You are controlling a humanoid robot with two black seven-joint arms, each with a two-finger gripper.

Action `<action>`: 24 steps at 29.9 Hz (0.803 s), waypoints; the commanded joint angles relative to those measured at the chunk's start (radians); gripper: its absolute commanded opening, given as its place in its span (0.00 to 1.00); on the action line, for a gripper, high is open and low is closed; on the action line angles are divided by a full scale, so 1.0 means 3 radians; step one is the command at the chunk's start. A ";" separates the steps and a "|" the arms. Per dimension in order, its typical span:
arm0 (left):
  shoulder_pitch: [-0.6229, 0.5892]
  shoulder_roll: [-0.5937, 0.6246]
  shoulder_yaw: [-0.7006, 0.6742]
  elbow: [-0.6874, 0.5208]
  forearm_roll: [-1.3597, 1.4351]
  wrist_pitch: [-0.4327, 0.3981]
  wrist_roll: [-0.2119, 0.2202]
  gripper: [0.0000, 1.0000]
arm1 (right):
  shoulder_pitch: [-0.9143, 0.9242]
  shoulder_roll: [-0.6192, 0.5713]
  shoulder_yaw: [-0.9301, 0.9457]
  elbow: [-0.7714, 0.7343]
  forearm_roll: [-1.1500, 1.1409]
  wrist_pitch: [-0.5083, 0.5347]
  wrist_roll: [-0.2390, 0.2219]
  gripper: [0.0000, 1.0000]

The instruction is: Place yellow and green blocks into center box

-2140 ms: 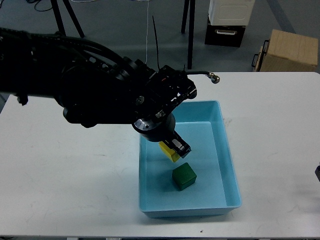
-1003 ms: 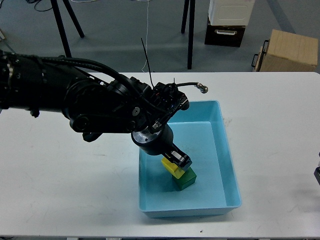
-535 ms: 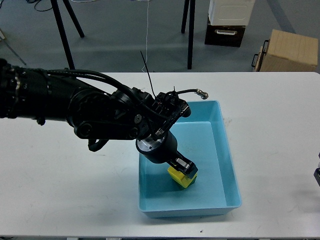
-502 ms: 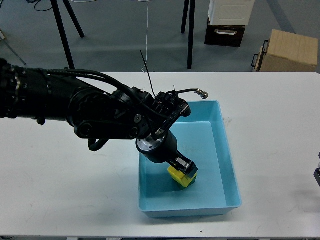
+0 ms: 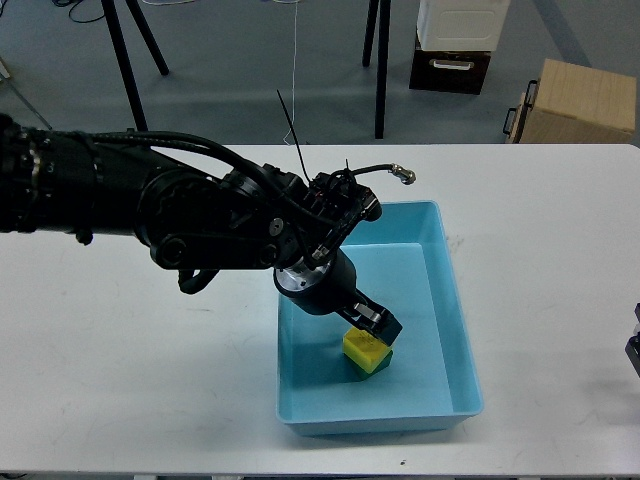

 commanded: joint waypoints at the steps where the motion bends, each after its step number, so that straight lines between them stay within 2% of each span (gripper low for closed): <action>1: -0.0043 0.0000 -0.0024 0.0220 0.0001 0.0000 -0.0003 0.84 | 0.0000 0.0000 0.0000 0.0000 -0.0001 0.0000 -0.0001 1.00; 8: -0.0023 0.0000 -0.0570 0.0645 -0.0004 0.0000 -0.0034 0.85 | 0.0010 0.0000 0.0051 0.0015 -0.0001 0.0000 -0.0001 1.00; 11: 0.0038 0.0000 -0.0999 0.0686 -0.0132 0.0000 -0.0126 0.85 | 0.0015 0.0000 0.0056 0.0015 -0.0001 0.0000 -0.0001 1.00; 16: 0.0283 0.0423 -0.1659 0.0778 -0.0541 0.0000 -0.0412 0.85 | 0.0112 0.0000 0.0015 0.0005 -0.0011 0.0000 -0.0001 1.00; 21: 0.0457 0.0777 -0.2339 0.1130 -0.0802 0.0000 -0.0892 0.85 | 0.0164 0.0015 0.0010 0.0005 -0.0108 0.0000 0.0004 1.00; 24: 0.0610 0.0849 -0.2748 0.1446 -0.0868 0.0000 -0.0970 0.85 | 0.0230 0.0021 0.0000 0.0005 -0.0114 0.0000 0.0004 1.00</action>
